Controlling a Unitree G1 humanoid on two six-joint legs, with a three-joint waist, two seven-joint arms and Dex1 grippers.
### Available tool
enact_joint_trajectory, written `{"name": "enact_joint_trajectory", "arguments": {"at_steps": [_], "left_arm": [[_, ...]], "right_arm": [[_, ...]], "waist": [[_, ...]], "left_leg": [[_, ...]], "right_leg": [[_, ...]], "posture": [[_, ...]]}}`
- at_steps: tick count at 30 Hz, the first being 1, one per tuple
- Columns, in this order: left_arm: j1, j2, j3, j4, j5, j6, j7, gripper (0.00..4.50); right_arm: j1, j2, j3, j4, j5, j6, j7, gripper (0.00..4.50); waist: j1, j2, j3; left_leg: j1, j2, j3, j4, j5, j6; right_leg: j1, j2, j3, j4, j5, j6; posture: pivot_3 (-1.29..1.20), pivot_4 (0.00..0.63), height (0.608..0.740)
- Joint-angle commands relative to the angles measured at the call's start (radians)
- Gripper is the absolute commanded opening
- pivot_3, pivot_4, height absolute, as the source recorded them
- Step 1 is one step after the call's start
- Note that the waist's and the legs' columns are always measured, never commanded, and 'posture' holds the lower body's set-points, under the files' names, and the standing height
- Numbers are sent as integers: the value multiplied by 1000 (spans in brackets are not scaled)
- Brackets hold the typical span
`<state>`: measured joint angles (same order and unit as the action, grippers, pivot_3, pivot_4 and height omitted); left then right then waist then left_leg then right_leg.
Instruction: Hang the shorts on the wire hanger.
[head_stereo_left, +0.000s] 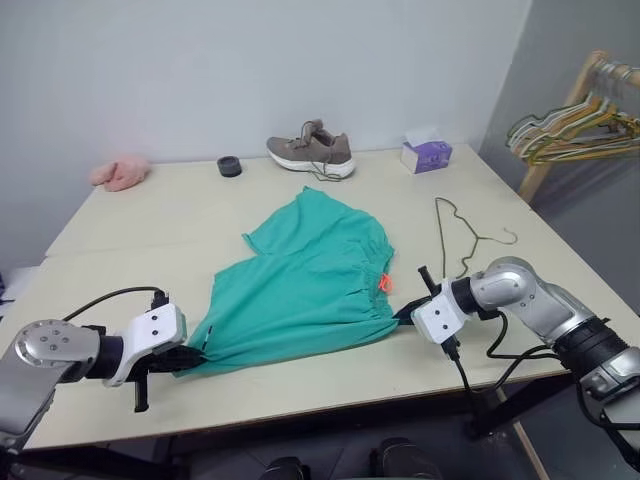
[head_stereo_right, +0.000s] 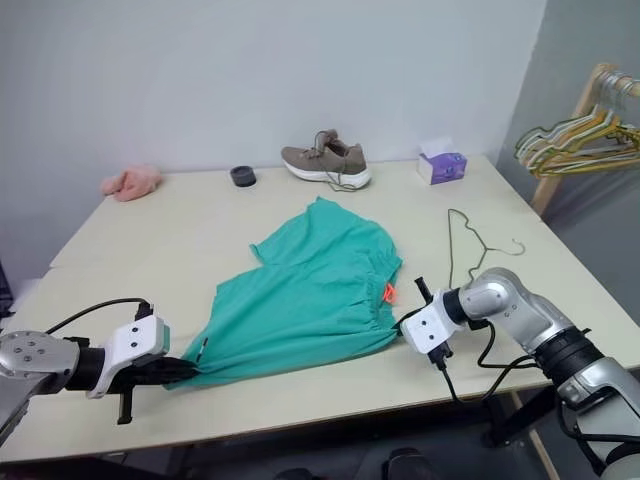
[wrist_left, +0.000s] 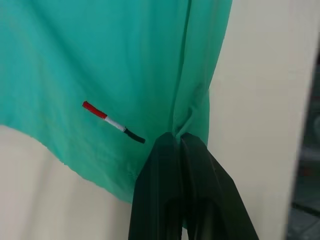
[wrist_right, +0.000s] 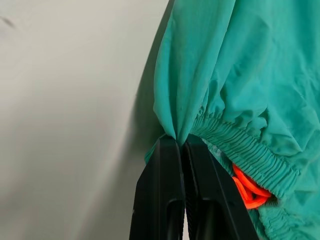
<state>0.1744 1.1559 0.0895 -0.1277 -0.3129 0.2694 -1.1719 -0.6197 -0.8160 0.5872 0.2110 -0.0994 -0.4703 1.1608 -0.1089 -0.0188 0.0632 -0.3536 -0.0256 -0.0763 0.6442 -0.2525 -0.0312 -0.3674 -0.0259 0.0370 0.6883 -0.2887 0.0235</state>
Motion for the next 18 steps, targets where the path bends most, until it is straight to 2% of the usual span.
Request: {"name": "enact_joint_trajectory", "arguments": {"at_steps": [1, 9, 13, 18], "left_arm": [[8, 8, 43, -55, -14, 76, 8, 0], [-18, -42, 11, -126, -15, 143, 44, 0], [-18, -45, 16, -157, -31, 193, 38, 1002], [22, -14, 51, -193, -53, 235, 0, 2557]], "right_arm": [[25, -29, -53, -85, 34, 101, 71, 25], [64, -19, -62, -186, 34, 262, 141, 25], [86, -29, -75, -255, 62, 324, 183, 1086], [122, -53, -121, -371, 169, 468, 251, 2835]], "waist": [[22, -1, -1], [32, -1, -1], [31, -1, -1], [29, -1, -1]], "left_leg": [[0, 1, 0, 0, 0, 0], [0, 2, 1, 1, 0, 0], [-1, 3, 1, 0, 0, -1], [-1, 3, 2, 0, -1, -1]], "right_leg": [[0, 1, 0, 0, 0, 0], [-1, 3, 1, 1, 2, 0], [-1, 4, 1, 0, 2, 0], [-1, 4, 1, 0, 2, 0]], "posture": [[-58, 0, 740], [-61, 0, 740], [-64, 0, 740], [-64, 0, 740]]}}
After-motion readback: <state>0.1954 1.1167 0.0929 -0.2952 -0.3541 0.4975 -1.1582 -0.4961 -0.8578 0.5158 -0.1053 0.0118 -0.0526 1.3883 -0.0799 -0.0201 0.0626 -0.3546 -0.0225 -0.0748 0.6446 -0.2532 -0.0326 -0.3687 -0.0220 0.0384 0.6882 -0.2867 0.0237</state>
